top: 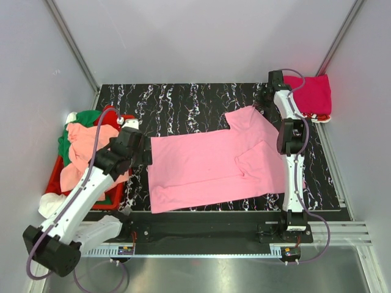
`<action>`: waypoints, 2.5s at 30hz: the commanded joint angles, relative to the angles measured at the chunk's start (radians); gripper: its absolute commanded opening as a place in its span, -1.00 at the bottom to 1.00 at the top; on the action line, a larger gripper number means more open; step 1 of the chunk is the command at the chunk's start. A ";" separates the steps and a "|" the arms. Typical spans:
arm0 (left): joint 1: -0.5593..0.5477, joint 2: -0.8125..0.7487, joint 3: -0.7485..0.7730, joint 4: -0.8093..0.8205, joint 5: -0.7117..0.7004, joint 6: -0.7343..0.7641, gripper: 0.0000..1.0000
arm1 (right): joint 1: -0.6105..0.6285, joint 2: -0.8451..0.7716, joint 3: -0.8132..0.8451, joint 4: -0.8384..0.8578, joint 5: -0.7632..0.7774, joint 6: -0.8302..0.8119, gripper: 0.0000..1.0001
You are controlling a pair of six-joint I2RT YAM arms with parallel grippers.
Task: Fold and stack the t-shirts
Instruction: Fold the tshirt
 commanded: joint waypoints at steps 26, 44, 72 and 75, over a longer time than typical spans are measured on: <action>0.192 1.133 0.794 0.218 0.251 -0.053 0.62 | -0.177 -0.193 -0.202 0.019 0.130 0.056 -1.00; 0.227 1.261 0.802 0.324 0.333 -0.045 0.19 | -0.179 -0.199 -0.205 0.033 0.043 0.076 -1.00; 0.238 0.977 0.639 0.340 0.394 -0.017 -1.00 | -0.130 -0.748 -0.812 0.347 -0.215 0.061 -1.00; 0.238 0.907 0.567 0.344 0.399 -0.019 -1.00 | -0.130 -0.863 -0.959 0.382 -0.226 0.049 -1.00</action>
